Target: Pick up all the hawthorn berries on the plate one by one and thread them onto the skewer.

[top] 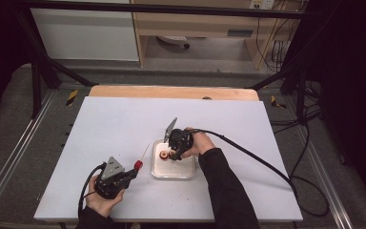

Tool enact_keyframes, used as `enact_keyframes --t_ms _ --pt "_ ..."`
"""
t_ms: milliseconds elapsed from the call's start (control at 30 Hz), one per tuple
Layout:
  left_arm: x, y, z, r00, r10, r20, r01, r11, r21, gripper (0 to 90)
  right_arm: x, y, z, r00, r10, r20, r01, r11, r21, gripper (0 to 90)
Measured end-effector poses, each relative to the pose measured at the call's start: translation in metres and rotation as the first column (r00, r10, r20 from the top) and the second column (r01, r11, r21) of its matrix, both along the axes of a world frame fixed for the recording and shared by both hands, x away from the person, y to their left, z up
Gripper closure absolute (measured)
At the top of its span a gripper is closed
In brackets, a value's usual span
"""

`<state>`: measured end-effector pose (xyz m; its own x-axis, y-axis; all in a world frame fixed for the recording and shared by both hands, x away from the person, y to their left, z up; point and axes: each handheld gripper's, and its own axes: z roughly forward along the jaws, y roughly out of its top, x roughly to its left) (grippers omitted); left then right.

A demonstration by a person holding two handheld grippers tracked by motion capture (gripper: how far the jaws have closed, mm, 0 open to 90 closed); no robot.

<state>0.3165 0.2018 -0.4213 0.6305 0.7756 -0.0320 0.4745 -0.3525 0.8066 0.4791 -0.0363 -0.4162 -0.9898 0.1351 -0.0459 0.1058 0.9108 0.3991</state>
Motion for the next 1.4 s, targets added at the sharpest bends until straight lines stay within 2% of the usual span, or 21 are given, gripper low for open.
enact_keyframes --t_ms 467,567,600,633,667,700,733,800,833,867,900,933,967,1000,1033,1067,1100,1133,1333,1367,1400 --pt "-0.001 0.0 0.001 1.0 0.005 0.006 -0.005 1.0 -0.007 88.0 -0.008 -0.006 0.025 0.9885 -0.15 -0.024 0.151 0.986 0.072 59.3" --pt "-0.002 -0.002 0.001 1.0 0.007 0.006 -0.007 0.9999 -0.015 87.9 -0.017 -0.016 0.037 0.9642 -0.254 -0.077 0.264 0.948 0.177 59.4" --pt "-0.002 -0.002 0.001 1.0 0.007 0.006 -0.007 0.9999 -0.015 87.9 -0.017 -0.016 0.037 0.9642 -0.254 -0.077 0.264 0.948 0.177 59.4" --pt "-0.002 -0.003 0.001 0.9999 0.007 0.008 -0.007 0.9998 -0.018 88.0 -0.022 -0.023 0.042 0.9469 -0.303 -0.109 0.32 0.917 0.237 59.4" --pt "-0.002 -0.003 0.001 0.9999 0.007 0.008 -0.007 0.9998 -0.018 88.0 -0.022 -0.023 0.042 0.9469 -0.303 -0.109 0.32 0.917 0.237 59.4" --pt "-0.003 -0.003 0.001 0.9999 0.01 0.013 -0.009 0.9997 -0.024 88.0 -0.027 -0.03 0.046 0.9218 -0.351 -0.165 0.386 0.871 0.304 59.5" --pt "-0.003 -0.003 0.001 0.9999 0.01 0.013 -0.009 0.9997 -0.024 88.0 -0.027 -0.03 0.046 0.9218 -0.351 -0.165 0.386 0.871 0.304 59.5" --pt "-0.004 -0.004 0.002 0.9998 0.009 0.019 -0.008 0.9996 -0.026 88.0 -0.033 -0.038 0.049 0.8959 -0.389 -0.214 0.443 0.82 0.363 59.5" --pt "-0.005 -0.005 0.002 0.9998 0.008 0.021 -0.007 0.9996 -0.029 88.0 -0.038 -0.045 0.051 0.8743 -0.409 -0.261 0.485 0.768 0.42 59.4" --pt "-0.005 -0.006 0.003 0.9997 0.008 0.022 -0.007 0.9995 -0.032 88.0 -0.038 -0.045 0.051 0.8743 -0.409 -0.261 0.485 0.768 0.42 59.4" --pt "-0.006 -0.007 0.003 0.9997 0.008 0.023 -0.007 0.9993 -0.035 88.0 -0.043 -0.053 0.053 0.8444 -0.425 -0.326 0.535 0.704 0.467 59.4" --pt "-0.006 -0.008 0.003 0.9997 0.008 0.023 -0.007 0.9993 -0.038 88.0 -0.043 -0.053 0.053 0.8444 -0.425 -0.326 0.535 0.704 0.467 59.4" --pt "-0.008 -0.01 0.003 0.9997 0.009 0.025 -0.007 0.9989 -0.046 88.0 -0.048 -0.06 0.054 0.8132 -0.436 -0.386 0.581 0.637 0.506 59.5" --pt "-0.008 -0.01 0.003 0.9997 0.009 0.025 -0.007 0.9989 -0.046 88.0 -0.048 -0.06 0.054 0.8132 -0.436 -0.386 0.581 0.637 0.506 59.5" --pt "-0.008 -0.012 0.003 0.9996 0.009 0.025 -0.008 0.9986 -0.052 88.0 -0.052 -0.067 0.053 0.7886 -0.44 -0.429 0.615 0.579 0.536 59.5" --pt "-0.009 -0.013 0.004 0.9996 0.01 0.025 -0.008 0.9984 -0.056 88.0 -0.052 -0.067 0.053 0.7886 -0.44 -0.429 0.615 0.579 0.536 59.5" --pt "-0.01 -0.015 0.004 0.9996 0.012 0.026 -0.01 0.9981 -0.061 88.0 -0.056 -0.072 0.051 0.769 -0.44 -0.464 0.639 0.521 0.566 59.5" --pt "-0.011 -0.017 0.004 0.9996 0.01 0.027 -0.008 0.9981 -0.061 88.0 -0.056 -0.072 0.051 0.769 -0.44 -0.464 0.639 0.521 0.566 59.5" --pt "-0.016 -0.029 0.004 0.9996 0.004 0.026 -0.002 0.997 -0.077 88.0 -0.066 -0.084 0.041 0.7074 -0.41 -0.576 0.705 0.347 0.619 59.5" --pt "-0.018 -0.034 0.004 0.9995 -0.004 0.032 0.006 0.997 -0.077 88.0 -0.069 -0.086 0.038 0.6943 -0.398 -0.6 0.716 0.304 0.628 59.5" --pt "-0.018 -0.034 0.004 0.9995 -0.004 0.032 0.006 0.997 -0.077 88.0 -0.069 -0.086 0.038 0.6943 -0.398 -0.6 0.716 0.304 0.628 59.5"
